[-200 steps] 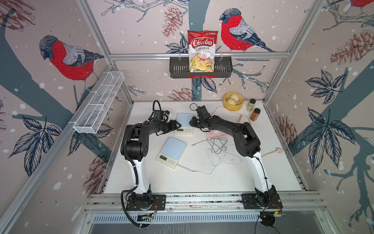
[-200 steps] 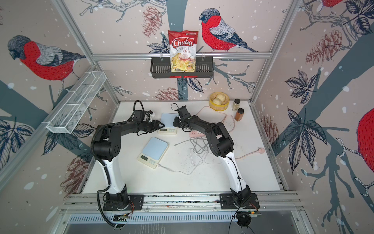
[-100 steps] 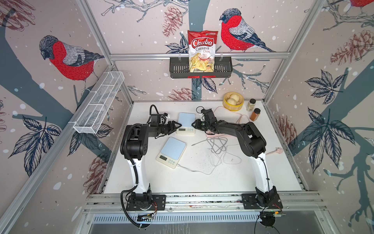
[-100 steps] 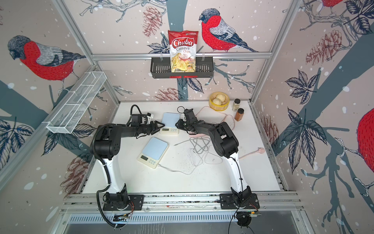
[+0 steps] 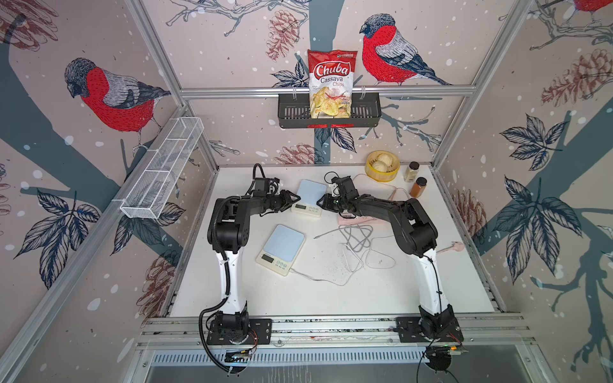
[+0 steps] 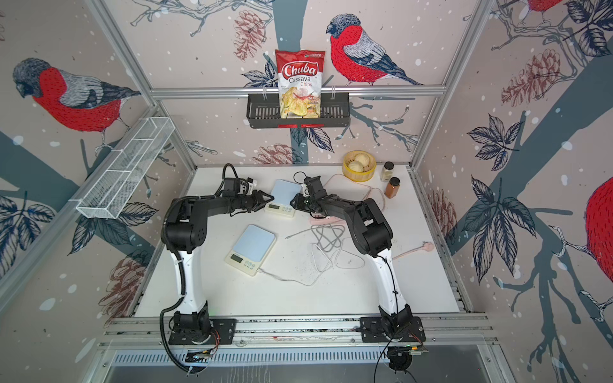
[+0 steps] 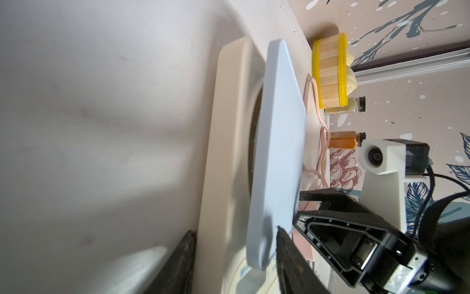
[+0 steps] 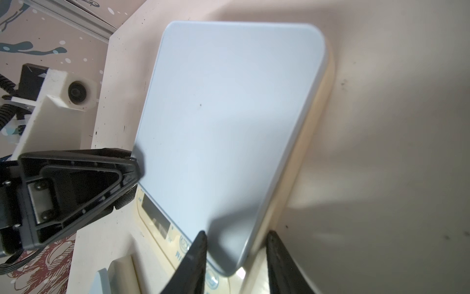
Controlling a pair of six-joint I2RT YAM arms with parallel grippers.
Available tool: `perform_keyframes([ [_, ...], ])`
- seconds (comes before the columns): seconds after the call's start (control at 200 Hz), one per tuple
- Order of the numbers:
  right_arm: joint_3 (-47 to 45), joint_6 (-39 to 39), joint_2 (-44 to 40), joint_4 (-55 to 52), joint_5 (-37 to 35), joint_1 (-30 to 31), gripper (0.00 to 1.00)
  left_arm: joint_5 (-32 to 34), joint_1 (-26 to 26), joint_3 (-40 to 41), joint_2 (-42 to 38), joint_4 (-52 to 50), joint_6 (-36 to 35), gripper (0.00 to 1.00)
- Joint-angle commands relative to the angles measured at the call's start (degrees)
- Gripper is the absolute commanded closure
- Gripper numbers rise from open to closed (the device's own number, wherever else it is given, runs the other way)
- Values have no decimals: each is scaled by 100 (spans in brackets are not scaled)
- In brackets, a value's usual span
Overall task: Charge the electronic scale
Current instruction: Pick up the electronic scale at the center of the board, then pick up the charging cable from the center of the board.
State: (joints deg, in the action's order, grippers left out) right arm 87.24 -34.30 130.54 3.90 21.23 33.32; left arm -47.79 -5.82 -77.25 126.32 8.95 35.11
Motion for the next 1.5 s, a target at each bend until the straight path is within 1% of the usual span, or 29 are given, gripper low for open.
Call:
perform_keyframes([
  [0.0,-299,47,89,-973,480,70,59,-1025,-230,98,-112,604,320,50],
  [0.13,-548,-143,-8,-623,777,70,57,-1169,-268,419,-410,916,447,46],
  [0.29,-673,-208,-124,-522,829,77,57,-1273,-266,722,-693,1146,561,46],
  [0.34,-673,-208,-150,-538,836,79,57,-1303,-261,803,-751,1247,639,47],
  [0.38,-680,-209,-167,-555,821,87,57,-1282,-261,833,-796,1252,641,49],
  [0.44,-682,-213,-200,-594,793,87,57,-1228,-261,843,-843,1141,588,55],
  [0.52,-693,-201,-263,-630,737,87,57,-1098,-253,785,-880,787,355,66],
  [0.555,-691,-183,-304,-662,713,87,57,-1036,-244,743,-902,586,217,69],
  [0.705,-682,123,-718,-883,297,126,57,-810,-218,629,-1083,-184,-374,72],
  [0.846,-597,835,-1392,-1255,-313,264,57,-683,-133,561,-1427,-825,-908,74],
  [0.971,-611,1746,-2049,-1509,-774,502,57,-705,35,603,-1873,-1109,-1090,75],
  [1.016,-662,2282,-2282,-1640,-955,659,57,-729,117,608,-2032,-1286,-1183,75],
  [1.121,-1049,3646,-2726,-1792,-1675,1102,56,-744,296,713,-2491,-1816,-1539,75],
  [1.181,-1385,4295,-2871,-1765,-2110,1314,55,-770,434,972,-2794,-1928,-1628,75],
  [1.226,-1597,4652,-2919,-1739,-2273,1431,54,-806,566,1239,-3049,-1894,-1623,75],
  [1.366,-2137,5441,-2838,-1486,-2491,1668,54,-953,1078,2207,-3804,-1680,-1536,75],
  [1.491,-2369,5932,-2721,-1166,-2485,1787,54,-1085,1436,2663,-4227,-1797,-1688,75],
])
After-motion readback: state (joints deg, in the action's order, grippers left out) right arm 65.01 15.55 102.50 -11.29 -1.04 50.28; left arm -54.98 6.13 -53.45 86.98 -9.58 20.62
